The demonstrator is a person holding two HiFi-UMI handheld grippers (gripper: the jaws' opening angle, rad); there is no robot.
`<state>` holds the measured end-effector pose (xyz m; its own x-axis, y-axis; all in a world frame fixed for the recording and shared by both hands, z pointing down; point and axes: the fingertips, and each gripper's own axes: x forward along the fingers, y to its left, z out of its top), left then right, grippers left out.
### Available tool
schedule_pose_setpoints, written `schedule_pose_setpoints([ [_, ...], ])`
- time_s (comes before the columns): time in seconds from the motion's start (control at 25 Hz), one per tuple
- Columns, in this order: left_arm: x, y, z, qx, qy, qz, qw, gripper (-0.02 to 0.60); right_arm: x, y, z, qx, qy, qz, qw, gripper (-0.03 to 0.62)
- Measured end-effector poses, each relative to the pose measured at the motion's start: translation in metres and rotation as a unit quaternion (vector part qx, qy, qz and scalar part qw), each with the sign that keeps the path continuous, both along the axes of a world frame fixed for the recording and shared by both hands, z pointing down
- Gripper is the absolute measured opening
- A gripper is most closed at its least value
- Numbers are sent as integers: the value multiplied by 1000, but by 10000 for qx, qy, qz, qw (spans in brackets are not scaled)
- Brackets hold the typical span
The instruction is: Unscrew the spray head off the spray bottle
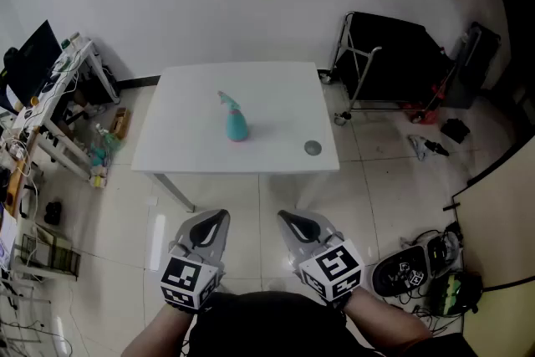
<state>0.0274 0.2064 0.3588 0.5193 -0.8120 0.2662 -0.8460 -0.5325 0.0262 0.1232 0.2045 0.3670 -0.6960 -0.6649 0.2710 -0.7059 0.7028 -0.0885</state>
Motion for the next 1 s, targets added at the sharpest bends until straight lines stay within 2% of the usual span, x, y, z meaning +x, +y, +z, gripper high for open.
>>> schedule_pose_setpoints([
  [0.2, 6, -7, 1, 18, 4, -35, 10000, 38, 14, -6, 0, 13, 2, 79, 10000, -2],
  [0.52, 5, -41, 7, 4, 99, -56, 9999, 107, 19, -26, -3, 100, 181, 149, 9997, 6],
  [0.84, -7, -91, 21, -134, 284, 81, 9995, 109, -2, -71, 2, 32, 397, 150, 9991, 9],
  [1.0, -26, -121, 33, -280, 344, 118, 9989, 109, -23, -101, 10, -125, 487, 175, 9986, 9],
])
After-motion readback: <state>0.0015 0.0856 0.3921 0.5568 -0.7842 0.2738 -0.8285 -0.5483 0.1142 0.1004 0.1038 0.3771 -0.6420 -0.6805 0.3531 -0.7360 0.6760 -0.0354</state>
